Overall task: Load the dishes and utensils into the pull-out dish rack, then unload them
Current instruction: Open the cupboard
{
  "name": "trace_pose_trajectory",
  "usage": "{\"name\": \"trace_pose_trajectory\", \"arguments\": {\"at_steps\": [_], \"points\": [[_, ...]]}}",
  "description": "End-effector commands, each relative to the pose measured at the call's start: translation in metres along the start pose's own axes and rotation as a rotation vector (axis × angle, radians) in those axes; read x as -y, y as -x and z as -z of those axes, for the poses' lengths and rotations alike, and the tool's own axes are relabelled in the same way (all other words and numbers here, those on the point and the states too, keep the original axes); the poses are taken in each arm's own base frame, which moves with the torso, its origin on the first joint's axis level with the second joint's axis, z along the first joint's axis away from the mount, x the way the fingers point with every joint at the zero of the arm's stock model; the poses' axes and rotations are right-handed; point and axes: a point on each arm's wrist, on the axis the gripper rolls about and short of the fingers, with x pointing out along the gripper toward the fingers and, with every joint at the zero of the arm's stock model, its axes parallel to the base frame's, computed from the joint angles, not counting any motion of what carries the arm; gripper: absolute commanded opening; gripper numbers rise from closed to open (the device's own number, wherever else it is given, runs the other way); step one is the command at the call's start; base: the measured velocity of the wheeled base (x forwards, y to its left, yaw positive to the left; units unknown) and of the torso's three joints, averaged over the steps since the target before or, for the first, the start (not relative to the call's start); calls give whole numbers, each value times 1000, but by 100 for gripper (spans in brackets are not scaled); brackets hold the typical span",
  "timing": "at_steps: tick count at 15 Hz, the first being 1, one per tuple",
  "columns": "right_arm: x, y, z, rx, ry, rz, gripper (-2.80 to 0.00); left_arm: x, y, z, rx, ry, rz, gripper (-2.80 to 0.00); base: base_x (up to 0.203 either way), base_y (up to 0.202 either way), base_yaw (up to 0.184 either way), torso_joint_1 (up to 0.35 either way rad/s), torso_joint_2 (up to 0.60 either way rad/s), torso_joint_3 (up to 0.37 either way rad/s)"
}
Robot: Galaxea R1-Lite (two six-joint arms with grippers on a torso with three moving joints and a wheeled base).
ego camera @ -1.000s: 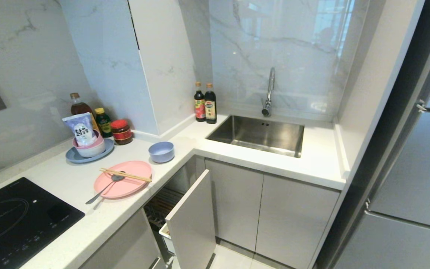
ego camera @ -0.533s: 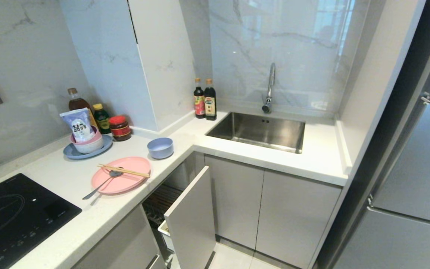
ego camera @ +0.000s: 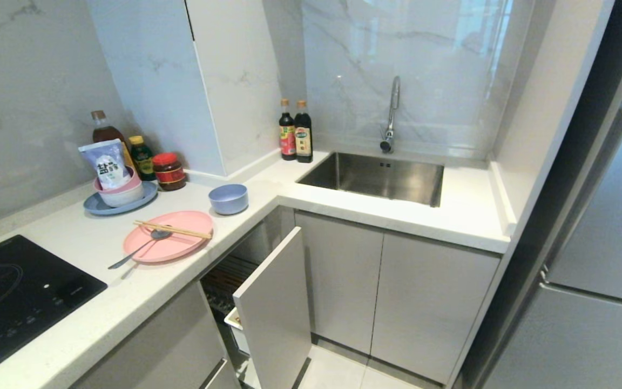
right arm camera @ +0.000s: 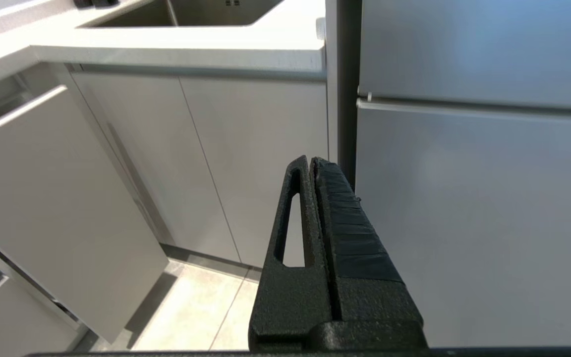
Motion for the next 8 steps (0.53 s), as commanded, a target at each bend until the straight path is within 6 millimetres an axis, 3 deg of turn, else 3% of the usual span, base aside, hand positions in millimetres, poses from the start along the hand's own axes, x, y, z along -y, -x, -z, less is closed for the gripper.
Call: {"name": "trace_pose_trajectory", "arguments": {"at_steps": [1,8], "points": [[0,0,0,3,-1,0,-280,0,0,0,0,0,-1,-280,0,0,0,-249,557,295],[0,0,0,3,-1,0,-280,0,0,0,0,0,-1,-280,0,0,0,-241,524,279]]}}
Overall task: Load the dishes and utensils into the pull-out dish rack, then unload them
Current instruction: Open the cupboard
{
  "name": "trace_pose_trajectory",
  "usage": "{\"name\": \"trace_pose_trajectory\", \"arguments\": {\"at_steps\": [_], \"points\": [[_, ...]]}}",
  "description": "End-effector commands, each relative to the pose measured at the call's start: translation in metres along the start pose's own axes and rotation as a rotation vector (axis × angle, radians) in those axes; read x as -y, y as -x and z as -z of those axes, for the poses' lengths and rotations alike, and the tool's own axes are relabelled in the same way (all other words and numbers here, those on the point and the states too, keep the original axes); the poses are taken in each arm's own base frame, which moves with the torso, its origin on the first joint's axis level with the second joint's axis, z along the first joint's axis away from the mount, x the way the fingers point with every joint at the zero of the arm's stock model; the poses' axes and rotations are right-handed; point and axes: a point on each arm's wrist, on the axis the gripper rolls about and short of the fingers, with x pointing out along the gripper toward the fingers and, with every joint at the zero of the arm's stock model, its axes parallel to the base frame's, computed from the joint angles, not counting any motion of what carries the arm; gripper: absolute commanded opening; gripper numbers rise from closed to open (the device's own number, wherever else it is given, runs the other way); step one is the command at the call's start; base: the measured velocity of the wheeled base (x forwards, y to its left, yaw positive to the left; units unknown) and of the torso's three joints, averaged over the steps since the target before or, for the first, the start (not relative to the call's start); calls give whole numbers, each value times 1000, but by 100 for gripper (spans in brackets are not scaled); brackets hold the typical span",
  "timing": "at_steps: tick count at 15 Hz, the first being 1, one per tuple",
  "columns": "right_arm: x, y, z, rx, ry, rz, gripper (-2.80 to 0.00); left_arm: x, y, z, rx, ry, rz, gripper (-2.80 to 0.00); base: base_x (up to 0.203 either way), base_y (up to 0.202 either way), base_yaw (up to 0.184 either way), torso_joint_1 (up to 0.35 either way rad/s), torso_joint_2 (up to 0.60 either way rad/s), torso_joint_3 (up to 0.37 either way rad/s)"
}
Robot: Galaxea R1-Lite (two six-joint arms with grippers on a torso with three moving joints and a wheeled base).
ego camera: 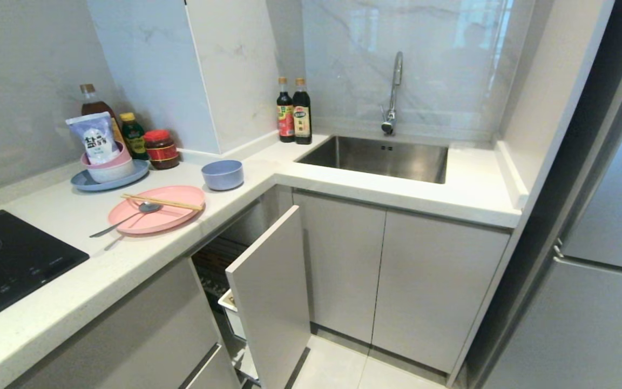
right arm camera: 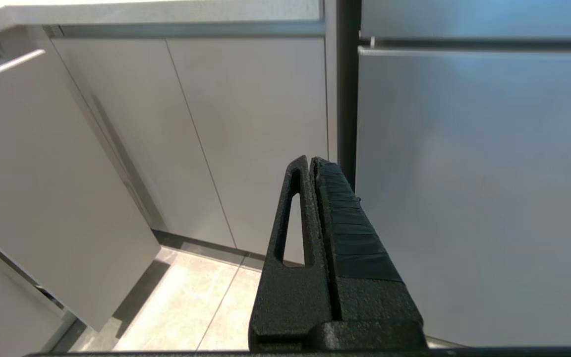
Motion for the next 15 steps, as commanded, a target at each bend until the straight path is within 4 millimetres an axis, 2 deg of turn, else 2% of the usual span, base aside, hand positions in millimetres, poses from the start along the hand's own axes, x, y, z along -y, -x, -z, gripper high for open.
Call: {"name": "trace_pose_trajectory", "arguments": {"at_steps": [1,15], "points": [[0,0,0,5,-1,0,-280,0,0,0,1,0,-1,-280,0,0,0,-104,218,115],[0,0,0,5,-1,0,-280,0,0,0,1,0,-1,-280,0,0,0,-8,19,9]]}}
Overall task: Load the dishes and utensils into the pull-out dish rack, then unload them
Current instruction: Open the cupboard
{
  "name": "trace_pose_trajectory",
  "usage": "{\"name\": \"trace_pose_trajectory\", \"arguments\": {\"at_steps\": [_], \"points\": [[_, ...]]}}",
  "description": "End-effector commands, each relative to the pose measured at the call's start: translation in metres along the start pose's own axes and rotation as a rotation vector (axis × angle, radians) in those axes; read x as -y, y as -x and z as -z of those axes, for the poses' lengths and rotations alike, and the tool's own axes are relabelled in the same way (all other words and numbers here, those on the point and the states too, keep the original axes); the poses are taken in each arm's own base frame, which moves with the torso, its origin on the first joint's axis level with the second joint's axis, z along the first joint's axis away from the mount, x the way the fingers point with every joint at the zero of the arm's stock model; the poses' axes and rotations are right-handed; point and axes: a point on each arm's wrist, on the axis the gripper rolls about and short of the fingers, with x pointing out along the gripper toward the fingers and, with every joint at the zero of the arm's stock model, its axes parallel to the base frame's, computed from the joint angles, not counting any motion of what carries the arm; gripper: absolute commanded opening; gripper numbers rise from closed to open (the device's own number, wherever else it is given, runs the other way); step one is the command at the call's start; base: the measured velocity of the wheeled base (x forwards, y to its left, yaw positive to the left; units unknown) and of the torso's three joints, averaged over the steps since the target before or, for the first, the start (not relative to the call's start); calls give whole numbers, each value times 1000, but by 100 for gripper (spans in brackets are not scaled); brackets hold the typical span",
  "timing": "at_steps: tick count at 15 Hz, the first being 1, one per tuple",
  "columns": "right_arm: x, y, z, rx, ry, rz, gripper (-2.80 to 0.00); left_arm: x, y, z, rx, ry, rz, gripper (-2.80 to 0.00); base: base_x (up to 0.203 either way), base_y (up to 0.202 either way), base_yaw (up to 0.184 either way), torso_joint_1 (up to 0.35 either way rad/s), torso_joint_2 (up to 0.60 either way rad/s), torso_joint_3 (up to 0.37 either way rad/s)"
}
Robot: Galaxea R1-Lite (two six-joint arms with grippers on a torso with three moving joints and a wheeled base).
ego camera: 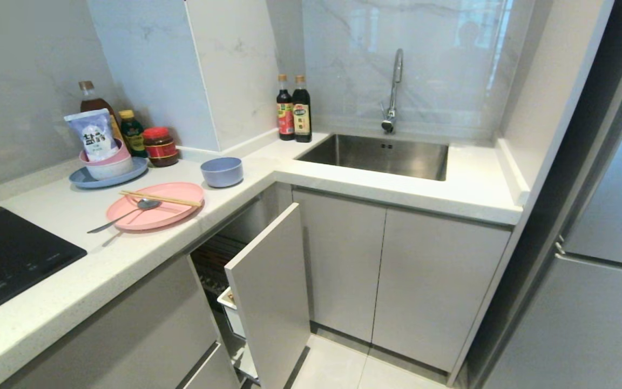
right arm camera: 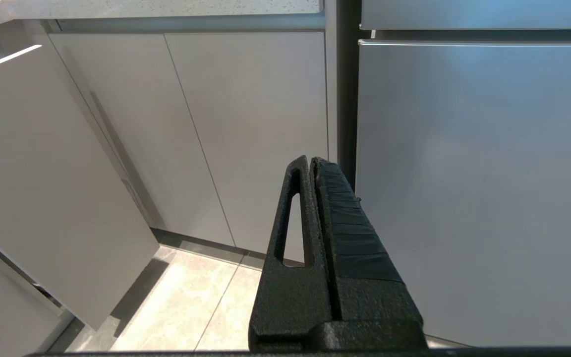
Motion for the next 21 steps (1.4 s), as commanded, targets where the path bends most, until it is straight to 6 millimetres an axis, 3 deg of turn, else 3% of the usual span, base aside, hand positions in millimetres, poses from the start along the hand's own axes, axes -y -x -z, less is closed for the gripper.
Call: {"name": "trace_pose_trajectory", "arguments": {"at_steps": [1,8,10,13,15,16,18,21], "points": [[0,0,0,3,-1,0,-280,0,0,0,0,0,-1,-280,0,0,0,0,0,0],[0,0,0,5,-1,0,-280,0,0,0,1,29,-2,-280,0,0,0,0,0,0],[0,0,0,4,-1,0,-280,-1,4,-14,45,25,-11,-280,0,0,0,0,0,0],[0,0,0,4,-1,0,-280,-3,32,-78,158,22,-22,-280,0,0,0,0,0,0],[0,0,0,4,-1,0,-280,-5,55,-131,191,9,-25,-280,0,0,0,0,0,0],[0,0,0,5,-1,0,-280,-6,56,-157,187,3,-24,-280,0,0,0,0,0,0],[0,0,0,5,-1,0,-280,-8,38,-212,146,-5,-25,-280,0,0,0,0,0,0],[0,0,0,5,-1,0,-280,-10,-21,-278,67,-8,-53,-280,0,0,0,0,0,0]]}}
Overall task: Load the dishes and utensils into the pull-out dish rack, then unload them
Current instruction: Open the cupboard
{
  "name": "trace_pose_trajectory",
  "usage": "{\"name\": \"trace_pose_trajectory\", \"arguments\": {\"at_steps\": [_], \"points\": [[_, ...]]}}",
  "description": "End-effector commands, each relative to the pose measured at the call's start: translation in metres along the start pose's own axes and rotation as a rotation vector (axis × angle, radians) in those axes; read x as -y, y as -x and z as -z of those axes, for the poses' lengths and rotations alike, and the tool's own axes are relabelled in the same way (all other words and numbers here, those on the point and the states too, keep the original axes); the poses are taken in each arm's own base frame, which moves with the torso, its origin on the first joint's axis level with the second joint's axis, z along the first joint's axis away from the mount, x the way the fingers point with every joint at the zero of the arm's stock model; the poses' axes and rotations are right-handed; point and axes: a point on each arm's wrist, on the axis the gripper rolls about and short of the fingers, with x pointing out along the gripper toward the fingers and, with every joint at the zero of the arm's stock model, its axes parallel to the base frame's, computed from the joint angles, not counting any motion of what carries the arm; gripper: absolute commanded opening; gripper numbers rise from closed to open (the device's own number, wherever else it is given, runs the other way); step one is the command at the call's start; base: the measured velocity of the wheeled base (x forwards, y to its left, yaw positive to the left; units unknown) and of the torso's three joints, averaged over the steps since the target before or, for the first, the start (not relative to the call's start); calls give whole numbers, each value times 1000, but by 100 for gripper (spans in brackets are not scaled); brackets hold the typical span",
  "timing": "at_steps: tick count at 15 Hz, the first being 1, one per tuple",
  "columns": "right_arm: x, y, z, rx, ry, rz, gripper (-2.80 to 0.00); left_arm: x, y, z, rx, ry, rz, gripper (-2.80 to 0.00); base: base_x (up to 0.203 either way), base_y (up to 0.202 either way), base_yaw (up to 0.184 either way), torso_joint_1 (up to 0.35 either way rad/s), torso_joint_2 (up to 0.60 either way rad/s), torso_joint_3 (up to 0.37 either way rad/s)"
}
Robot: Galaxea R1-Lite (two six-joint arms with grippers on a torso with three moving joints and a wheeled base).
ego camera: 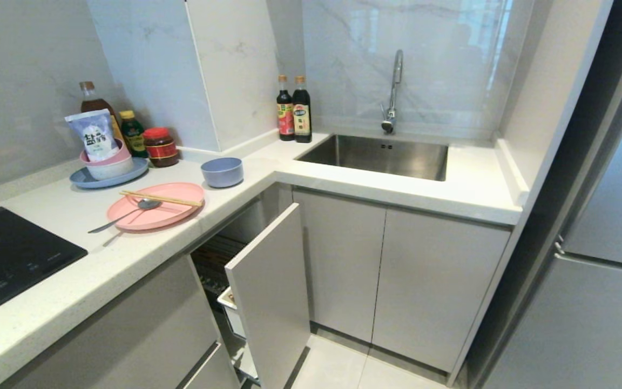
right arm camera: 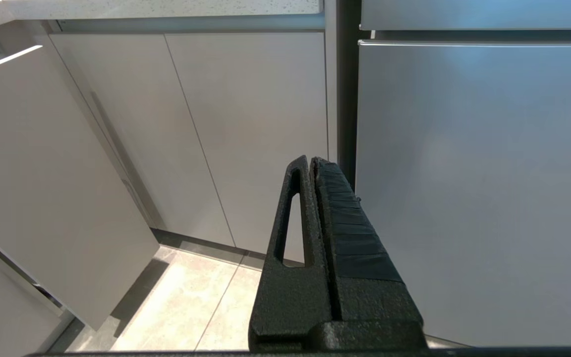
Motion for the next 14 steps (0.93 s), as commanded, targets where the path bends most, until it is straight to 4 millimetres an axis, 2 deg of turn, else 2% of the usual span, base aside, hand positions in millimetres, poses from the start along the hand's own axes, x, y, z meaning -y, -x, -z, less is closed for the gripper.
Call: {"name": "trace_pose_trajectory", "arguments": {"at_steps": [1,3,6,8,10,12,14], "points": [[0,0,0,5,-1,0,-280,2,-91,-32,-149,-7,-9,-280,0,0,0,0,0,0],[0,0,0,5,-1,0,-280,2,-141,-41,-212,-7,-9,-280,0,0,0,0,0,0],[0,0,0,4,-1,0,-280,14,-199,-32,-313,68,59,-280,0,0,0,0,0,0],[0,0,0,5,-1,0,-280,40,-237,-9,-434,95,169,-280,0,0,0,0,0,0],[0,0,0,5,-1,0,-280,65,-271,23,-574,83,209,-280,0,0,0,0,0,0],[0,0,0,5,-1,0,-280,91,-302,61,-702,42,196,-280,0,0,0,0,0,0],[0,0,0,5,-1,0,-280,107,-326,94,-794,9,126,-280,0,0,0,0,0,0]]}}
